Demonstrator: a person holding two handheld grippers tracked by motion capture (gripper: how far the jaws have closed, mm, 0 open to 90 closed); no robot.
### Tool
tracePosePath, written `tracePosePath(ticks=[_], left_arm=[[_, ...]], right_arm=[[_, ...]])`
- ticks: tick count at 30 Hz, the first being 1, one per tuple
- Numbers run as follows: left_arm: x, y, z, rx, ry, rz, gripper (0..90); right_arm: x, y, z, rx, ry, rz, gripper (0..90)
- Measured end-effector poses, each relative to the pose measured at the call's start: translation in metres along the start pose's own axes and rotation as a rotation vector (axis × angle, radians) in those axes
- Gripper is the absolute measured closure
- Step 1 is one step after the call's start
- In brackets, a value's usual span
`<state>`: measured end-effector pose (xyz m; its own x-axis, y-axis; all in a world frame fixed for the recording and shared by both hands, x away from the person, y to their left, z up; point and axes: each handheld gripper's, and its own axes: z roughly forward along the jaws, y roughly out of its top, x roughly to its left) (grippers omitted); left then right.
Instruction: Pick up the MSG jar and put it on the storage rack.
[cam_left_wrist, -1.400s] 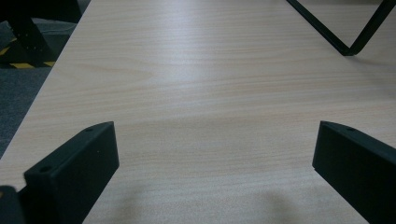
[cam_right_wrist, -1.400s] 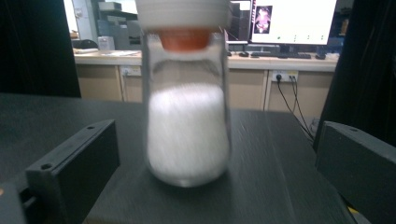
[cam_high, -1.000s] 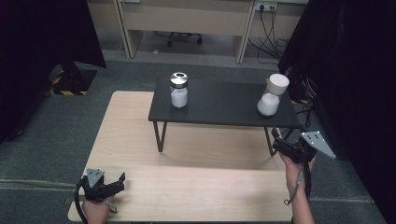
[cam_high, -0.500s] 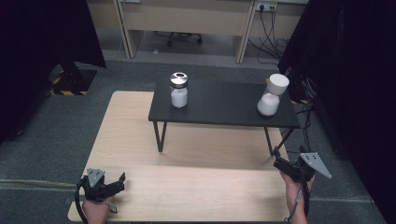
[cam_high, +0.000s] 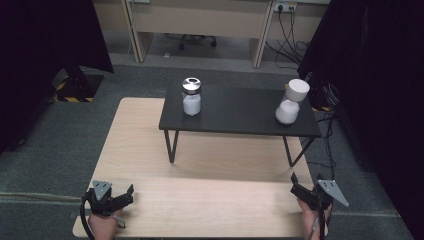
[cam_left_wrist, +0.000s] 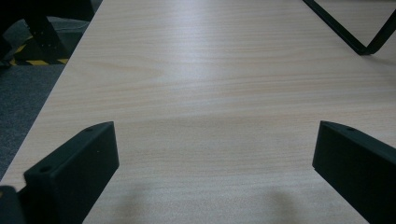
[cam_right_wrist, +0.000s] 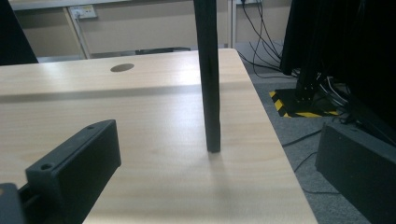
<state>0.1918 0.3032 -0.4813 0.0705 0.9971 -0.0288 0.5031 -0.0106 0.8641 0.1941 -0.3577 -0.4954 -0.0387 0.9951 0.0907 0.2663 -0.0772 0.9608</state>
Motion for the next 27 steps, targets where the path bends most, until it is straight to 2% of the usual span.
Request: tracePosePath(ticks=[7, 9, 11, 15, 18, 22, 27], left_arm=[[-0.001, 0.001, 0.000, 0.003, 0.002, 0.003, 0.0], [-0.001, 0.001, 0.001, 0.003, 0.001, 0.004, 0.0], [-0.001, 0.001, 0.001, 0.006, 0.003, 0.005, 0.0], [-0.002, 0.002, 0.001, 0.011, 0.004, 0.010, 0.0], [-0.002, 0.002, 0.001, 0.011, 0.007, 0.012, 0.0], [-0.003, 0.002, 0.002, 0.013, 0.009, 0.012, 0.0], [-0.003, 0.002, 0.002, 0.012, 0.012, 0.014, 0.0]], right_arm=[[0.006, -0.020, -0.003, -0.017, -0.012, -0.003, 0.4], [0.005, -0.027, -0.005, -0.037, 0.002, 0.010, 0.3], [0.007, -0.034, -0.006, -0.063, 0.001, 0.001, 0.3], [0.010, -0.036, -0.007, -0.079, -0.003, -0.029, 0.4], [0.011, -0.038, -0.007, -0.081, -0.010, -0.030, 0.4], [0.011, -0.038, -0.006, -0.073, -0.022, -0.012, 0.4], [0.009, -0.041, -0.007, -0.093, -0.027, 0.012, 0.4]])
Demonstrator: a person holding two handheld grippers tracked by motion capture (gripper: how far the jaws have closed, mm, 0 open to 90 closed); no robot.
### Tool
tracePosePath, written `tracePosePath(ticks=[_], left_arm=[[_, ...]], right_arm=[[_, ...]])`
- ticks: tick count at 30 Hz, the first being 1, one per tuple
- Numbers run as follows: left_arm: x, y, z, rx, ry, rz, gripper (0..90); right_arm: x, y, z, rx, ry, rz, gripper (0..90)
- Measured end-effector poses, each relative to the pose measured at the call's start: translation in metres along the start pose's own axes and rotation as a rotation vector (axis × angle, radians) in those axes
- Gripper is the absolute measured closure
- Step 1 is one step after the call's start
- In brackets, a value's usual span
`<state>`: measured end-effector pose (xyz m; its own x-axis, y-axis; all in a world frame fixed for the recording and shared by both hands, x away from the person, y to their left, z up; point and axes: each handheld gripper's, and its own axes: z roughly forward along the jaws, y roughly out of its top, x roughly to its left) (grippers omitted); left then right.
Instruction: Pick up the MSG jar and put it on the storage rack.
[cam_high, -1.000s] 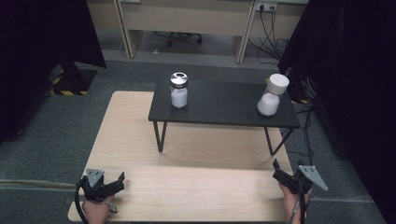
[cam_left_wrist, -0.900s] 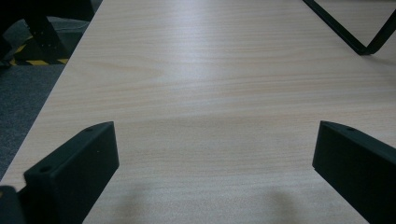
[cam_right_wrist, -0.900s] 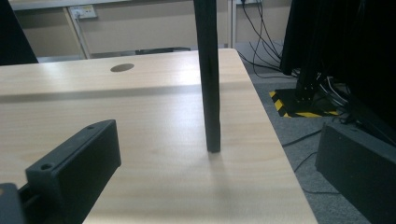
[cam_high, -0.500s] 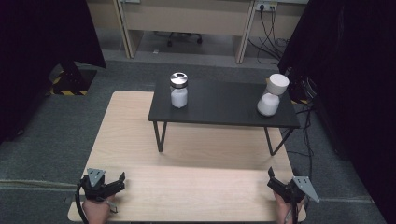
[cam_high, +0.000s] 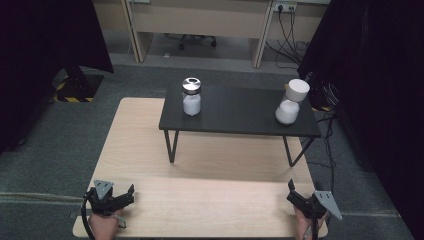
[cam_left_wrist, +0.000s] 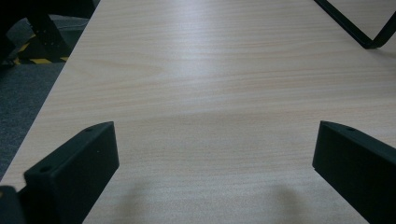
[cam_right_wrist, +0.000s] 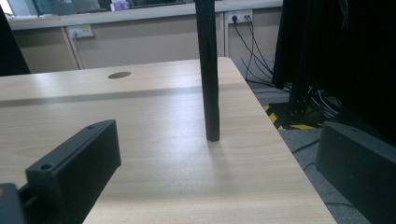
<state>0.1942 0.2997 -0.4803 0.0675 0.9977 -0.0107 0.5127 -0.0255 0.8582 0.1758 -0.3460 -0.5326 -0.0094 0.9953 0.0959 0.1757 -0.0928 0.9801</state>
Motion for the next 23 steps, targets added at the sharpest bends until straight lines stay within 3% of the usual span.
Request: tracePosePath(ticks=[23], left_arm=[[-0.0005, 0.0014, 0.0008, 0.008, 0.001, 0.003, 0.0]], right_arm=[[0.0051, -0.0051, -0.0063, -0.019, -0.009, -0.034, 0.4]])
